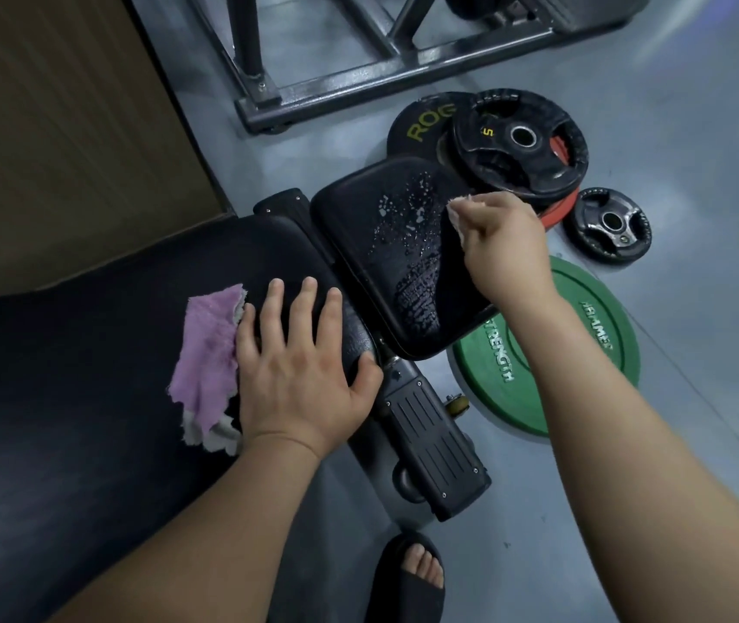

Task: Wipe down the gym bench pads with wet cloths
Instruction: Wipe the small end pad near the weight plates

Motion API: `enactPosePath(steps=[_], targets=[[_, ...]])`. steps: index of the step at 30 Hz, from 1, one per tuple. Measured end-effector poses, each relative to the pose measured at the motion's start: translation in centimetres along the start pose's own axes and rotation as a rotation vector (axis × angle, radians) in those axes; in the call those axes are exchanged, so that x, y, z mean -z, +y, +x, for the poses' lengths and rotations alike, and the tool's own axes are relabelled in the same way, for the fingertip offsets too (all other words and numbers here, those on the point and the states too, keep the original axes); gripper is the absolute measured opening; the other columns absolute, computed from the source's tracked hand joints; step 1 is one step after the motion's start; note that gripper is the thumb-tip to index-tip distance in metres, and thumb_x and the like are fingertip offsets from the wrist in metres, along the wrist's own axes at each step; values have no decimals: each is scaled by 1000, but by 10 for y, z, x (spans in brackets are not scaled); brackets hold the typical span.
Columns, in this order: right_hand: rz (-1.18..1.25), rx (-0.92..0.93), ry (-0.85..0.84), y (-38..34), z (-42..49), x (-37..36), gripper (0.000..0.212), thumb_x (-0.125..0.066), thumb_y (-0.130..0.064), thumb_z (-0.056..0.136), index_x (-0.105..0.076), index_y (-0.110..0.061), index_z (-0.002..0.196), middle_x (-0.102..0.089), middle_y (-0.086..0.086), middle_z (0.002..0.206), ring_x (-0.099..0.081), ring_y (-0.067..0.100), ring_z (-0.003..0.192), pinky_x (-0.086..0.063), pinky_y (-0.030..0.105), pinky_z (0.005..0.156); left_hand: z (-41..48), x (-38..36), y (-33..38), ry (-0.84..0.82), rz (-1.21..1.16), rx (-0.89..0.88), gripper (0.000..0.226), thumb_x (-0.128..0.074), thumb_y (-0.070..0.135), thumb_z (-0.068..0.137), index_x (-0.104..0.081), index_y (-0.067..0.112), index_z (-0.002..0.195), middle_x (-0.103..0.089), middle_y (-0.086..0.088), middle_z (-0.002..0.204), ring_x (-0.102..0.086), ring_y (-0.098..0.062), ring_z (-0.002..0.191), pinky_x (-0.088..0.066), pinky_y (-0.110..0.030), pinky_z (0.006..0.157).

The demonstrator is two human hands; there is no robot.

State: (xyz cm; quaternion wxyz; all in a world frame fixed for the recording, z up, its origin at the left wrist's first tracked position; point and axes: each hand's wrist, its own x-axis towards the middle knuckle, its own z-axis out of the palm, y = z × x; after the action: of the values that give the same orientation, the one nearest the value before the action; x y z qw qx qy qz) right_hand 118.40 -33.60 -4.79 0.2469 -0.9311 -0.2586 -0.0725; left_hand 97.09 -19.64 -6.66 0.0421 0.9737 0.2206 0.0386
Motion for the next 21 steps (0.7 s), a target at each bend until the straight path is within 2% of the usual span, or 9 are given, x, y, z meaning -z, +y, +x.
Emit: enactPosePath(steps=[3, 5, 8, 11, 16, 19, 21], targets=[[-19, -21, -21, -11, 41, -16, 25, -59, -26, 96, -79, -19, 110, -72, 11, 109, -64, 35, 106, -51, 36, 93, 0, 0, 0, -5, -1, -2, 75, -42, 59, 89, -44, 18, 152, -39, -9, 159, -24, -36, 152, -20, -60, 121], [16, -47, -100, -22, 69, -21, 27, -57, -30, 99, -77, -25, 117, -73, 7, 114, -65, 30, 110, -51, 32, 95, 0, 1, 0, -7, 4, -2, 75, -42, 59, 89, -44, 18, 152, -39, -9, 159, -24, -36, 152, -20, -60, 121], [9, 18, -217, -22, 79, -14, 30, -56, -31, 102, -73, -22, 125, -72, 6, 123, -64, 26, 119, -47, 27, 102, 0, 1, 0, -13, 4, -5, 75, -42, 60, 89, -43, 18, 152, -38, -9, 160, -23, -36, 152, -20, -60, 121], [-30, 28, -238, -12, 63, 1, 29, -56, -24, 101, -73, -24, 125, -70, 3, 130, -62, 23, 124, -45, 27, 107, 1, 1, 0, -7, -9, -5, 75, -42, 59, 89, -44, 18, 151, -39, -9, 159, -24, -37, 152, -20, -60, 121], [-108, -32, -201, -29, 93, -25, 36, -55, -8, 92, -75, -23, 118, -73, 9, 117, -65, 31, 111, -49, 28, 97, 1, 0, 0, -7, -12, -8, 75, -45, 58, 88, -45, 18, 151, -40, -9, 159, -25, -37, 152, -19, -59, 121], [-172, 159, -239, -51, 95, -40, 25, -56, -7, 85, -74, -15, 100, -71, 10, 102, -63, 35, 101, -52, 33, 86, 1, 0, 0, -12, -8, -3, 75, -46, 58, 88, -45, 18, 151, -40, -9, 159, -25, -37, 152, -19, -59, 121], [-109, 313, -276, -51, 81, -41, 31, -56, -5, 87, -77, -18, 106, -72, 7, 111, -61, 32, 104, -50, 34, 93, 1, 1, 0, -13, -8, -7, 75, -46, 58, 88, -45, 18, 151, -40, -9, 159, -25, -37, 152, -19, -59, 121]])
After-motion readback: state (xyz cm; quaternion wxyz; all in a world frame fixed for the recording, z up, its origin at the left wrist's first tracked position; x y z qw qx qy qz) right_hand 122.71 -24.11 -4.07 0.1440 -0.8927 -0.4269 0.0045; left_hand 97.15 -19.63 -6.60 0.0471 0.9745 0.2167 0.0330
